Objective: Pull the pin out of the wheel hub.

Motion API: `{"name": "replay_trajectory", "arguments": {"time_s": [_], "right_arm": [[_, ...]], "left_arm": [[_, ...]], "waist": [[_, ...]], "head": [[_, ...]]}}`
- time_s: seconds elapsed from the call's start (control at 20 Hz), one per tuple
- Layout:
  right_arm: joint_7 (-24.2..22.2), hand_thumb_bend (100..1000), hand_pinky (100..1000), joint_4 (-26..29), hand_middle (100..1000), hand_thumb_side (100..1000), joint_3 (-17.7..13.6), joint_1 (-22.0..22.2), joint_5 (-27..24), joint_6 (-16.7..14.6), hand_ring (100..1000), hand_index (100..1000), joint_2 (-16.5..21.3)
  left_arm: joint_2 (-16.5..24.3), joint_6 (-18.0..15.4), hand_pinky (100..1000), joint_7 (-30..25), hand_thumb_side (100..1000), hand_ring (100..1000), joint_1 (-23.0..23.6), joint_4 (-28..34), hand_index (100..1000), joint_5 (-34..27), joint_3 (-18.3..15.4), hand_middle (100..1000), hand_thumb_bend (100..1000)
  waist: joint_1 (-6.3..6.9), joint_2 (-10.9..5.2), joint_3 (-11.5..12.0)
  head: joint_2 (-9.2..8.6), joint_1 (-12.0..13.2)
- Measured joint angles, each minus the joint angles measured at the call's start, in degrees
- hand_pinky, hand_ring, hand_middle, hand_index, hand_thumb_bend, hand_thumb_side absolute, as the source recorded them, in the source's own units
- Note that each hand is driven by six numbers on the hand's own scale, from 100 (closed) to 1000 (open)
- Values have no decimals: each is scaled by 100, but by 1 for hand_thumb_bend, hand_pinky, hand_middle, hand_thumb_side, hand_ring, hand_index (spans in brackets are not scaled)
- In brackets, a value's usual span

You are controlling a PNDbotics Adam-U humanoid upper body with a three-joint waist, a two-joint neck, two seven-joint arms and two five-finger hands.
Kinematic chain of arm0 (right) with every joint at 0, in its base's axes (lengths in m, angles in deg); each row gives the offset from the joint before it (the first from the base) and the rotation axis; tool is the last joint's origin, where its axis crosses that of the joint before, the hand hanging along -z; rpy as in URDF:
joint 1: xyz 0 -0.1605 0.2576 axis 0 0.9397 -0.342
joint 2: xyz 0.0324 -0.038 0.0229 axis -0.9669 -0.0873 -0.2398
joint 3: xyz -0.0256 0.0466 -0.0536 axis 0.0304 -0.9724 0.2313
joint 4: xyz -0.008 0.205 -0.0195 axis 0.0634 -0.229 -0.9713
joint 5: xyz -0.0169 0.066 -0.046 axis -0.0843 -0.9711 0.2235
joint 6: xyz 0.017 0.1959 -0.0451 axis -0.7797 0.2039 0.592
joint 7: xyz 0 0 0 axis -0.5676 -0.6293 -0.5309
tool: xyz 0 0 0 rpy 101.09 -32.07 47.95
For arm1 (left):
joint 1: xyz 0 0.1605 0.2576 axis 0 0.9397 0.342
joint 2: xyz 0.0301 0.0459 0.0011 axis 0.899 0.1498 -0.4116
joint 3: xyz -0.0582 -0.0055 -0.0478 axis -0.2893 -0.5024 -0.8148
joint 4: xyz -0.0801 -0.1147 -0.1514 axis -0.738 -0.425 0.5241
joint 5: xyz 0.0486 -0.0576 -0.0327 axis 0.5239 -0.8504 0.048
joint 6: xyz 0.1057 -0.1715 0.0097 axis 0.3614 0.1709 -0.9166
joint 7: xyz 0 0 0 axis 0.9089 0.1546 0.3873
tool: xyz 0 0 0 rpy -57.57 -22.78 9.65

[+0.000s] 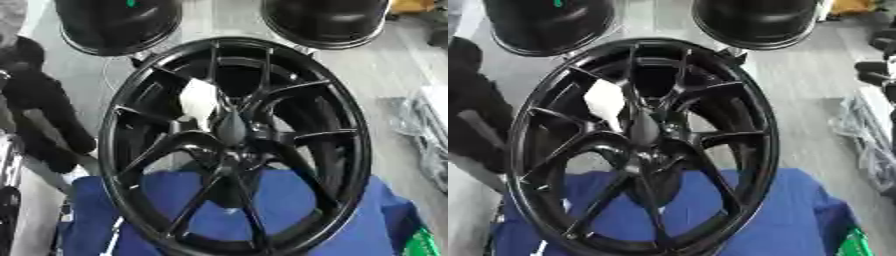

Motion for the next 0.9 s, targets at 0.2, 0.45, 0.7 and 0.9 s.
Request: {"name": "replay_trajectory", "arguments": {"time_s": [0.2,0.45,0.7,0.9], "right_arm": [[0,100,760,0,788,600,0,0,0,0,694,897,0],[-1,100,759,0,788,602,1,0,0,2,694,897,0],[2,100,759,0,788,605,-1,-2,0,3,694,897,0],[10,100,759,-2,789,609,-2,6,1,2,694,897,-2]], "left_arm": [[0,0,622,0,667,721,0,0,759,0,0,682,311],[0,0,621,0,667,722,-1,0,762,0,-1,681,309],[0,-12,622,37,665,724,-74,0,768,-35,-35,681,314],[64,-8,624,44,651,727,-179,1,769,-119,-37,681,307]], "waist": [[0,0,0],[0,0,-29],[4,0,-79],[27,0,-92]], "head": [[-1,0],[-1,0],[-1,-83],[0,-173]]}}
